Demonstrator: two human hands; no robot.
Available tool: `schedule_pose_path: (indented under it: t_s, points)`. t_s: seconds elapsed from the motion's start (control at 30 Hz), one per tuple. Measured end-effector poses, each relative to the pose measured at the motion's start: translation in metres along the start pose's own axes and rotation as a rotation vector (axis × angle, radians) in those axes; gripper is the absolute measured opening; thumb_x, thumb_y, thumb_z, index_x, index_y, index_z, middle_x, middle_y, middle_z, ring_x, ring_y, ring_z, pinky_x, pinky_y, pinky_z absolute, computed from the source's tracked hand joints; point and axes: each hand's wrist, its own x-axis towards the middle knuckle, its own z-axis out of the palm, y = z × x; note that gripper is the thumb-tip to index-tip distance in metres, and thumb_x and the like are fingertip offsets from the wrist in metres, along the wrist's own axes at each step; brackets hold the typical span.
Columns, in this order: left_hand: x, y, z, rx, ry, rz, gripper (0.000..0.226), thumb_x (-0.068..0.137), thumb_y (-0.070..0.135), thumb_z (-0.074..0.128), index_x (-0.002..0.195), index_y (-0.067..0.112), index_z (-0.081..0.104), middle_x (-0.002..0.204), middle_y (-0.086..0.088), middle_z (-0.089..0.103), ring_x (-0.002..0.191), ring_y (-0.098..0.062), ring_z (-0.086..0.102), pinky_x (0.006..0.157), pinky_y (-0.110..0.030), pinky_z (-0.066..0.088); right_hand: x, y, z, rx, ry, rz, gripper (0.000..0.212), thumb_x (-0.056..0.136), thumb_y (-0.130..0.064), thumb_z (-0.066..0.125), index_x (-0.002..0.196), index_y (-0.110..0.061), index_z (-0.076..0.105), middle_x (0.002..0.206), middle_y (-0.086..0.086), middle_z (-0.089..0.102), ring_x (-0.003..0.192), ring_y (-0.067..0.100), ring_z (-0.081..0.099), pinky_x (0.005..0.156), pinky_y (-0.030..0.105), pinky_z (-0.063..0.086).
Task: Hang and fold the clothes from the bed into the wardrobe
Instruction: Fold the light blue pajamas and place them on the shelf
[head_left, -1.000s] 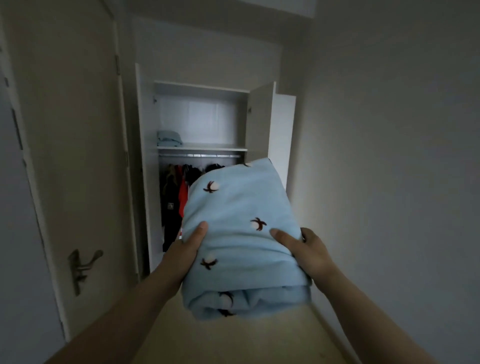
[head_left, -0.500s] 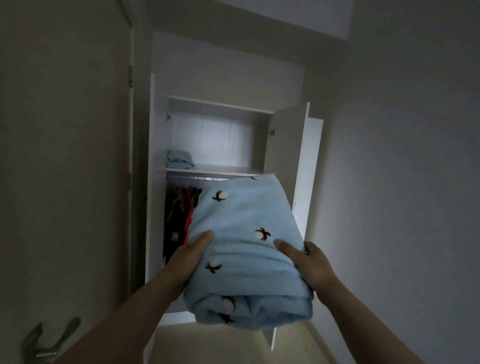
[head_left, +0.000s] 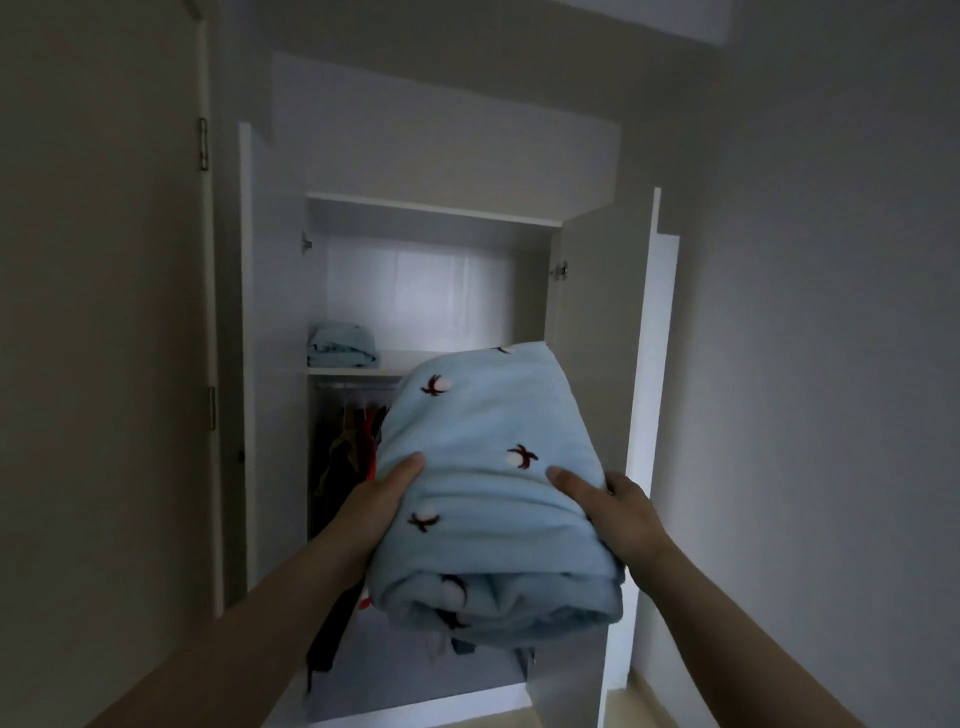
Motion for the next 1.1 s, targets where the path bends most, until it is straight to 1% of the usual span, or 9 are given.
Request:
schedule_pose_path:
  t_s: [0.1, 0.27, 0.33, 0.5, 0.6, 0.77, 0.9, 1.0, 1.1]
  points:
    - [0.051, 0.007, 0.004, 0.004, 0.019, 0.007, 0.059, 0.079, 0.052, 0.066, 0.12, 0.009, 0.062, 0.107, -0.012, 0.07, 0.096, -0.028, 0.068, 0.085, -0.041, 0.055, 0.055, 0.003, 0.005, -0.001, -0.018, -0.019, 0.059, 0.074, -0.062, 0.069, 0.113, -0.018, 0.062, 0.1, -0.004, 0.068, 0.087, 0.014, 0.064, 0.066, 0.026, 0.048]
    - [0.135, 0.009, 0.001, 0.011, 0.031, 0.036, 0.049, 0.08, 0.051, 0.065, 0.11, 0.013, 0.066, 0.092, -0.005, 0.075, 0.082, -0.022, 0.072, 0.063, -0.029, 0.056, 0.139, 0.016, 0.026, 0.016, -0.034, -0.013, 0.062, 0.071, -0.062, 0.071, 0.113, -0.017, 0.064, 0.106, 0.002, 0.069, 0.094, 0.021, 0.066, 0.089, 0.042, 0.053]
    - [0.167, 0.005, -0.003, -0.006, 0.033, 0.035, 0.045, 0.082, 0.049, 0.064, 0.108, 0.012, 0.066, 0.089, -0.004, 0.075, 0.08, -0.021, 0.072, 0.059, -0.027, 0.056, 0.17, 0.022, 0.037, -0.001, -0.037, -0.007, 0.063, 0.071, -0.062, 0.071, 0.114, -0.016, 0.064, 0.107, 0.004, 0.069, 0.096, 0.023, 0.065, 0.091, 0.044, 0.052]
    - [0.25, 0.0, -0.014, -0.031, 0.02, 0.034, 0.048, 0.084, 0.045, 0.063, 0.115, 0.008, 0.064, 0.103, -0.012, 0.072, 0.094, -0.029, 0.069, 0.081, -0.039, 0.055, 0.248, 0.037, 0.069, -0.018, -0.009, -0.011, 0.059, 0.071, -0.061, 0.072, 0.11, -0.017, 0.065, 0.104, 0.002, 0.069, 0.092, 0.021, 0.065, 0.087, 0.04, 0.053]
    - [0.303, -0.002, -0.026, -0.032, 0.023, 0.036, 0.049, 0.085, 0.045, 0.062, 0.117, 0.008, 0.064, 0.106, -0.013, 0.071, 0.097, -0.029, 0.068, 0.087, -0.041, 0.054, 0.297, 0.041, 0.092, -0.031, -0.011, -0.01, 0.059, 0.071, -0.062, 0.072, 0.109, -0.017, 0.065, 0.102, 0.002, 0.07, 0.092, 0.021, 0.066, 0.087, 0.041, 0.053]
    - [0.392, 0.011, -0.042, -0.034, -0.009, 0.02, 0.054, 0.082, 0.049, 0.063, 0.117, 0.007, 0.064, 0.105, -0.013, 0.072, 0.094, -0.029, 0.069, 0.079, -0.038, 0.056, 0.377, 0.037, 0.124, -0.029, 0.026, -0.028, 0.057, 0.072, -0.06, 0.072, 0.106, -0.015, 0.065, 0.1, 0.002, 0.07, 0.089, 0.02, 0.066, 0.082, 0.037, 0.053]
    - [0.453, 0.013, -0.046, -0.04, -0.02, 0.016, 0.058, 0.08, 0.052, 0.064, 0.117, 0.008, 0.064, 0.105, -0.011, 0.072, 0.095, -0.027, 0.069, 0.078, -0.037, 0.056, 0.434, 0.044, 0.141, -0.013, 0.02, -0.036, 0.056, 0.072, -0.058, 0.072, 0.107, -0.015, 0.066, 0.099, 0.002, 0.071, 0.088, 0.018, 0.066, 0.073, 0.032, 0.053]
    - [0.496, 0.013, -0.046, -0.034, -0.02, 0.003, 0.059, 0.079, 0.053, 0.064, 0.117, 0.007, 0.064, 0.105, -0.013, 0.072, 0.096, -0.029, 0.068, 0.085, -0.041, 0.055, 0.478, 0.05, 0.15, -0.005, 0.009, -0.028, 0.059, 0.073, -0.06, 0.071, 0.112, -0.016, 0.065, 0.103, 0.003, 0.069, 0.091, 0.019, 0.065, 0.078, 0.033, 0.053]
    - [0.538, 0.019, -0.041, -0.038, -0.004, 0.013, 0.063, 0.075, 0.054, 0.066, 0.118, 0.008, 0.063, 0.109, -0.014, 0.07, 0.099, -0.031, 0.067, 0.093, -0.046, 0.052, 0.523, 0.055, 0.157, 0.023, 0.011, -0.053, 0.057, 0.073, -0.058, 0.071, 0.111, -0.016, 0.067, 0.099, -0.002, 0.07, 0.085, 0.012, 0.065, 0.065, 0.023, 0.047]
